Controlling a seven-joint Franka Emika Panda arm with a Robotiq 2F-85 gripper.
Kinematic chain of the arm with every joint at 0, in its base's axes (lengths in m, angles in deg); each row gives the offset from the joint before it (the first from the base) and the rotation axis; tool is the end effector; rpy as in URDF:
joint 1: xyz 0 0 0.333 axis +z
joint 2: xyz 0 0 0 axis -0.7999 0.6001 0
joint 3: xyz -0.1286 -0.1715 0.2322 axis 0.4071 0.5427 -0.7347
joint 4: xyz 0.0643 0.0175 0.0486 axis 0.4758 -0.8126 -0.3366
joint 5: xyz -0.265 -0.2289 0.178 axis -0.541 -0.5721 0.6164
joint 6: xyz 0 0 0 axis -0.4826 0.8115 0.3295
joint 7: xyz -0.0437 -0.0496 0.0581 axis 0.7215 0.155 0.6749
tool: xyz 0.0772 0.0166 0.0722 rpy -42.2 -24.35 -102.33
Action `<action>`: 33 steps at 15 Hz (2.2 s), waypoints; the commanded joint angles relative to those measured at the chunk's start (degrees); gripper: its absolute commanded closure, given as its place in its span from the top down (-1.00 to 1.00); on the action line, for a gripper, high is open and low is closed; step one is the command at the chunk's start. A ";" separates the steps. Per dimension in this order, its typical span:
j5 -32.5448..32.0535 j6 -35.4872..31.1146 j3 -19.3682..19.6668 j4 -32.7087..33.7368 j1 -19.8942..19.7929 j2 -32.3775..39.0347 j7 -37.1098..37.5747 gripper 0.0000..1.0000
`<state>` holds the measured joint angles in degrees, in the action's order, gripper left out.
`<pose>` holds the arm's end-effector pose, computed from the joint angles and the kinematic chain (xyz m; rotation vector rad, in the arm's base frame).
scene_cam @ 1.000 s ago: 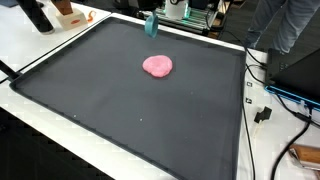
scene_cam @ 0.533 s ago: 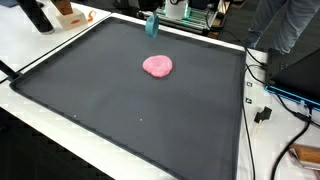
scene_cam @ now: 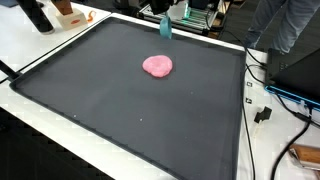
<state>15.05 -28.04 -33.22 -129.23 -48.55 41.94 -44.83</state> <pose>0.5304 0.0916 0.4319 -2.8640 -0.4135 0.0688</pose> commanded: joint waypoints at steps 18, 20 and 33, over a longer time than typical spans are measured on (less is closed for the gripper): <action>26.98 8.80 6.51 -6.03 -11.20 12.17 -45.20 -0.50; 28.40 8.43 6.58 -5.67 -11.94 13.78 -46.67 -0.50; 34.27 2.03 6.36 -4.88 -13.82 19.46 -48.69 -0.50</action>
<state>47.09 -25.59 -26.62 -134.78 -61.55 59.83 -91.89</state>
